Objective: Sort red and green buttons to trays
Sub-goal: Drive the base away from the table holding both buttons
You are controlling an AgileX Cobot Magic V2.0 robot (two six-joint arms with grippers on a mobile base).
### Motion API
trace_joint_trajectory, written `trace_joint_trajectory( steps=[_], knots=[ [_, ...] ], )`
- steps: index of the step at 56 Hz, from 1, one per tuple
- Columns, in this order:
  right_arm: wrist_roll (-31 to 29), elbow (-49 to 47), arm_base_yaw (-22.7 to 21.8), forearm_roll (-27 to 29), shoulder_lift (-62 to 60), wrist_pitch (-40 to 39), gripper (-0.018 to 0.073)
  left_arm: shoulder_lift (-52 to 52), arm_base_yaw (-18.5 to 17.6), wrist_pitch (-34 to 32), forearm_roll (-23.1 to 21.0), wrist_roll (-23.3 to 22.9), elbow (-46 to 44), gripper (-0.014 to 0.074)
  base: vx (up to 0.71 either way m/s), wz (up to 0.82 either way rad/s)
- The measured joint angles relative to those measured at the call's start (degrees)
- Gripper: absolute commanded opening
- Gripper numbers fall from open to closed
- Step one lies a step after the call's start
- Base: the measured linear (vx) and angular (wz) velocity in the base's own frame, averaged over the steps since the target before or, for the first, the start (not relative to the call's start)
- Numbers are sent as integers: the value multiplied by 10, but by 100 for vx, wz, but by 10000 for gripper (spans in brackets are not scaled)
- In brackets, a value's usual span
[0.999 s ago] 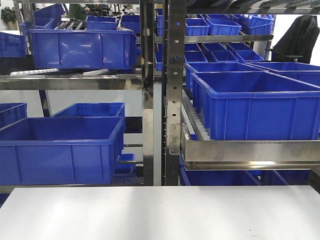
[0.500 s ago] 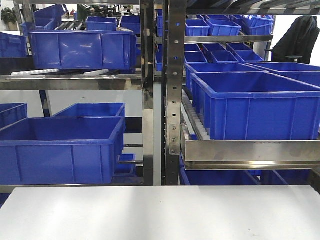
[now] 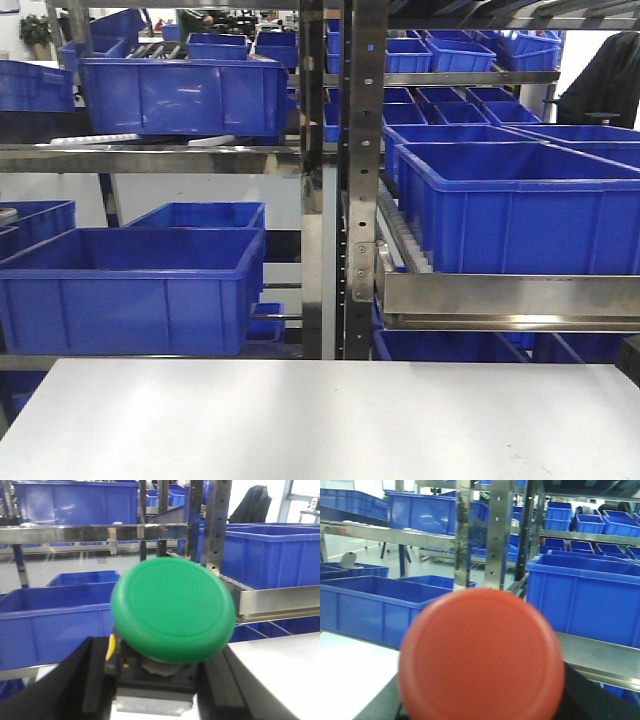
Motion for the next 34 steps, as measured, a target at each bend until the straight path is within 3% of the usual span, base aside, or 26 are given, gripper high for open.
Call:
trace_joint_trajectory(
  steps=[34],
  knots=[
    [0, 0, 0, 0, 0, 0, -9, 0, 0, 0, 0, 0, 0, -6, -18, 30]
  ],
)
